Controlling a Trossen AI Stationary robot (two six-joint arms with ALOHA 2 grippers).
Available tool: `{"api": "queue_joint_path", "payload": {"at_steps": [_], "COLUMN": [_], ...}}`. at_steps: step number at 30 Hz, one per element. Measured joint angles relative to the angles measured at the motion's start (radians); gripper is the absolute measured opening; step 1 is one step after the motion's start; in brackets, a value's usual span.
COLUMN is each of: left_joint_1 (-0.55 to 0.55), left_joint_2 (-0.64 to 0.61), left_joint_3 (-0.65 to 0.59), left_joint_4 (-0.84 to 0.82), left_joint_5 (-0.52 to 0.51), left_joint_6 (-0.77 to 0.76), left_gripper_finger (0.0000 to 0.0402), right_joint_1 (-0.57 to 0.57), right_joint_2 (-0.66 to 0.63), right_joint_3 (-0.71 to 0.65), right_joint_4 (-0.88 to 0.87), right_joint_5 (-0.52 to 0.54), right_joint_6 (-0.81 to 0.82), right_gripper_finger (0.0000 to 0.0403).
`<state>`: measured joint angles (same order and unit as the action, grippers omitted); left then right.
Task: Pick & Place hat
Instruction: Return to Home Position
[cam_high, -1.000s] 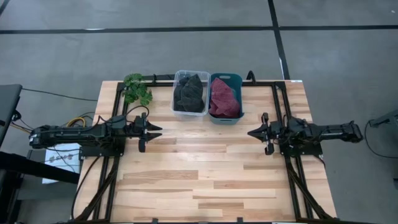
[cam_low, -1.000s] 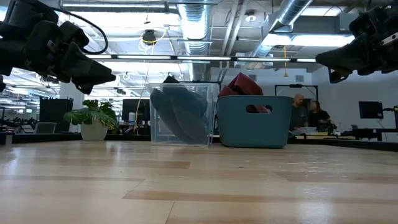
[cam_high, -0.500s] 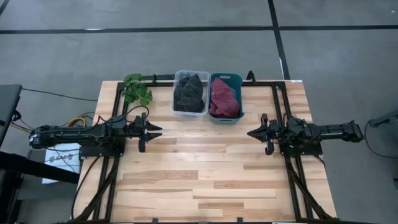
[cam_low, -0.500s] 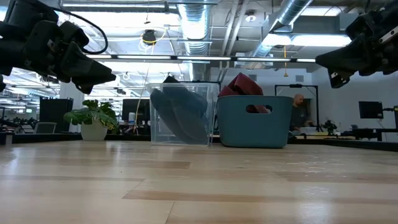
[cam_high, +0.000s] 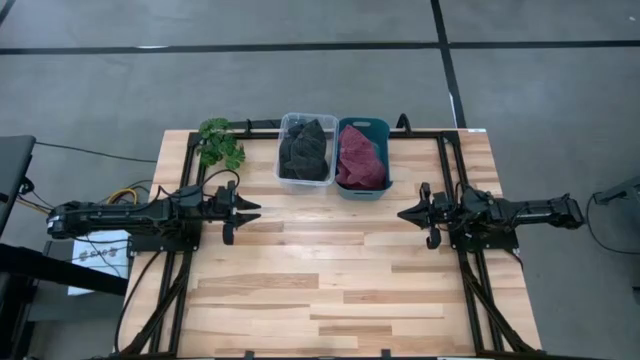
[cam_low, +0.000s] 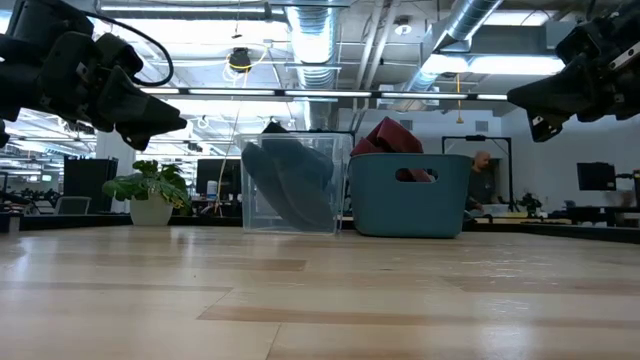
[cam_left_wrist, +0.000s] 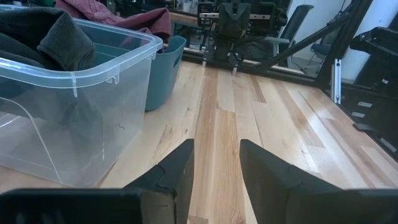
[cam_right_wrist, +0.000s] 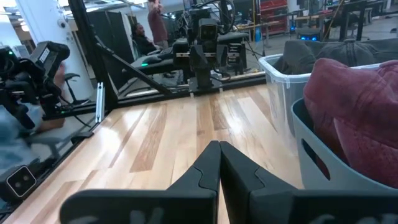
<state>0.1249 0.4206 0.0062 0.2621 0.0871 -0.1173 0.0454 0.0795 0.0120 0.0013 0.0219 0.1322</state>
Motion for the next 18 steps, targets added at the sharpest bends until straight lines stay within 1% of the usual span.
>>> {"api": "queue_joint_path", "payload": {"at_steps": [18], "left_joint_1": [0.0], "left_joint_2": [0.0], "left_joint_3": [0.0], "left_joint_4": [0.009], "left_joint_5": [0.0], "left_joint_6": [0.0], "left_gripper_finger": [0.0127], "right_joint_1": [0.0], "right_joint_2": [0.0], "right_joint_3": [0.0], "right_joint_4": [0.0], "right_joint_5": [0.0], "right_joint_6": [0.0], "right_gripper_finger": [0.0]}}
